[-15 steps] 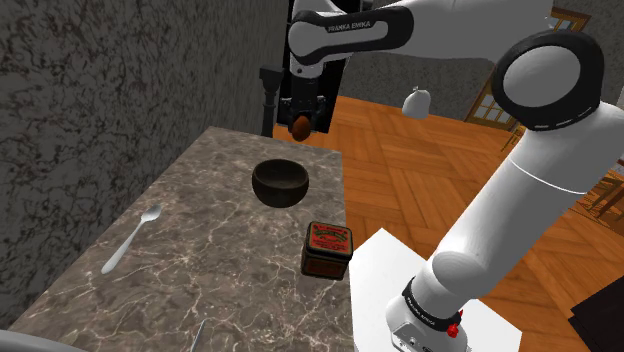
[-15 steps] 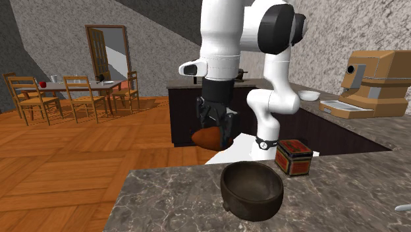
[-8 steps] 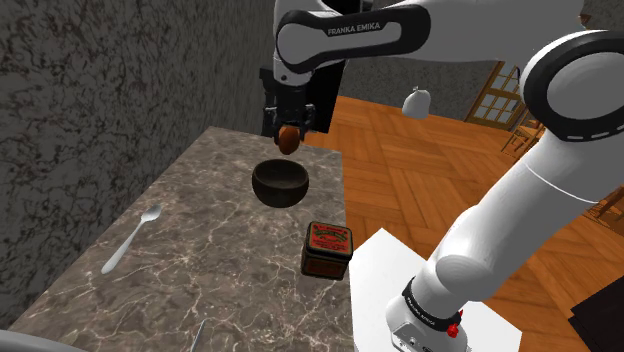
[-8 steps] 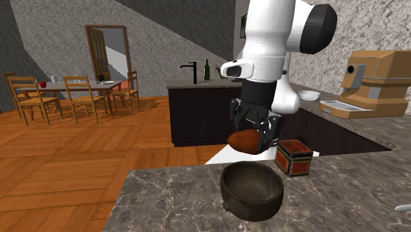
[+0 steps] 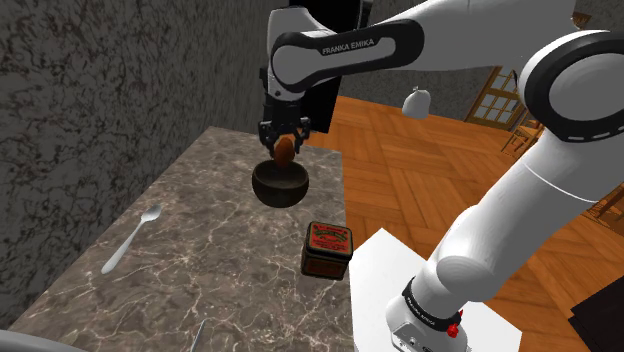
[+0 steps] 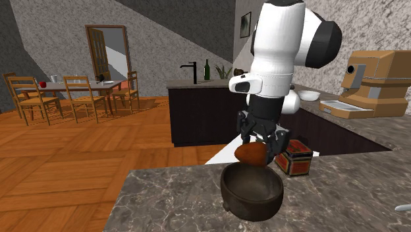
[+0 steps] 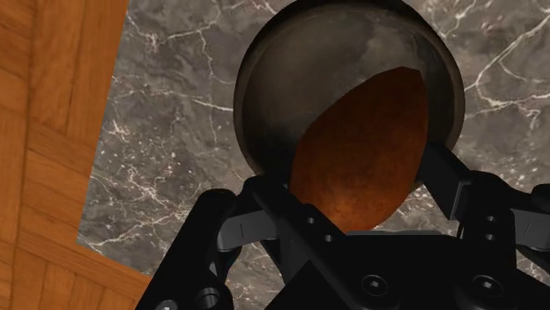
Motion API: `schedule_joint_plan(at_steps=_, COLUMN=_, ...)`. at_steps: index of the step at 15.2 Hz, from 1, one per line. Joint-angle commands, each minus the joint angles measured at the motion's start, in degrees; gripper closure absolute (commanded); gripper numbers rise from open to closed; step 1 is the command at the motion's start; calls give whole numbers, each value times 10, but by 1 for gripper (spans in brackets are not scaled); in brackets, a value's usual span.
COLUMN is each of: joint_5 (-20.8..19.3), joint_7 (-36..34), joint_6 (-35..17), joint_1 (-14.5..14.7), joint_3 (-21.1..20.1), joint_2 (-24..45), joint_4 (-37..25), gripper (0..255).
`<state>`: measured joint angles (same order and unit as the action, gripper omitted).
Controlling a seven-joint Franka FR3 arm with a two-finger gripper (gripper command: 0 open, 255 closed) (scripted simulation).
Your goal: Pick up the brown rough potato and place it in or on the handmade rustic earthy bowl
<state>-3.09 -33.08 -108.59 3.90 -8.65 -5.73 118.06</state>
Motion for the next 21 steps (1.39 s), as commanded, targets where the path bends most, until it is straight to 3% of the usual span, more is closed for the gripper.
schedule_joint_plan(at_steps=1, joint_5=-1, joint_7=-1, joint_6=-16, joint_1=0, joint_3=0, joint_2=3, joint_4=13, gripper=255)
schedule_joint_plan(at_steps=7, joint_5=-4, joint_7=-6, joint_6=-62, joint_1=0, joint_3=-1, joint_2=17, joint_4=45, gripper=255)
schedule_joint_plan(at_steps=14, joint_5=-4, joint_7=-6, joint_6=-62, joint_1=0, joint_3=-1, joint_2=17, joint_4=45, gripper=255)
schedule_joint_plan(at_steps=15, joint_5=-4, joint_7=-6, joint_6=-62, joint_1=0, joint_3=-1, joint_2=17, joint_4=45, gripper=0)
schedule_joint_plan(at_steps=20, joint_5=-4, joint_7=-6, joint_6=-62, joint_1=0, joint_3=-1, joint_2=17, joint_4=45, gripper=0)
schedule_joint_plan(at_steps=21, joint_5=-3, joint_7=-5, joint_6=-43, joint_1=0, joint_3=-1, joint_2=12, joint_4=31, gripper=0)
